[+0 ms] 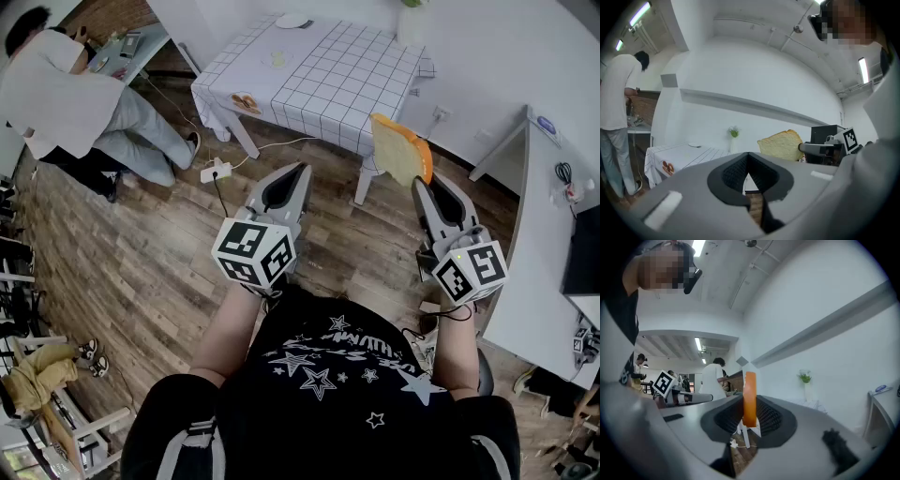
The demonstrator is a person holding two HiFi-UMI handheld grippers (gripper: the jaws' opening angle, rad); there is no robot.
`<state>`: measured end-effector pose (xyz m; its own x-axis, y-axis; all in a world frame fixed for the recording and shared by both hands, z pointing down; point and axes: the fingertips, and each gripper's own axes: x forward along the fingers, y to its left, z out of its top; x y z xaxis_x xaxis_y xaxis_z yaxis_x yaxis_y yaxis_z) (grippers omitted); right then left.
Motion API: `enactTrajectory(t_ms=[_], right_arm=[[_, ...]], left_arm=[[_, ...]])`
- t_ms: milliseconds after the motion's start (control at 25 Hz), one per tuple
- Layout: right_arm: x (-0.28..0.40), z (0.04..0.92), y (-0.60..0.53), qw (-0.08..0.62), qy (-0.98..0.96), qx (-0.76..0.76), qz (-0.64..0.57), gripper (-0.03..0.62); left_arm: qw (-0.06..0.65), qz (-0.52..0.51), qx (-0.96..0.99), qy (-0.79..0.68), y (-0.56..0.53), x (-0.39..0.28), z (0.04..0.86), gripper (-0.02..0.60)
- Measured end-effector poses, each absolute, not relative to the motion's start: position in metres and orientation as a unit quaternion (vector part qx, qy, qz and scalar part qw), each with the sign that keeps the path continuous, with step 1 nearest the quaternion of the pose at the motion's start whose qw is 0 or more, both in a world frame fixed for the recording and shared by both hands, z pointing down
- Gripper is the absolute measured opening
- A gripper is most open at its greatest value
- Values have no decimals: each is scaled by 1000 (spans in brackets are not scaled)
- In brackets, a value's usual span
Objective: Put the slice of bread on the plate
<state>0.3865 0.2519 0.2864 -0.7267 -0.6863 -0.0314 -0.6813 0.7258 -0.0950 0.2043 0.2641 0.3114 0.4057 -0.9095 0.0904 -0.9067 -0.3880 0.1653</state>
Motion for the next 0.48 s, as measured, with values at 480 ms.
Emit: enactTrajectory(t_ms=[480], right_arm=[[381,297,245,25,936,-348,-50,89]], left_arm=[[103,8,821,-561,256,203,327,8]])
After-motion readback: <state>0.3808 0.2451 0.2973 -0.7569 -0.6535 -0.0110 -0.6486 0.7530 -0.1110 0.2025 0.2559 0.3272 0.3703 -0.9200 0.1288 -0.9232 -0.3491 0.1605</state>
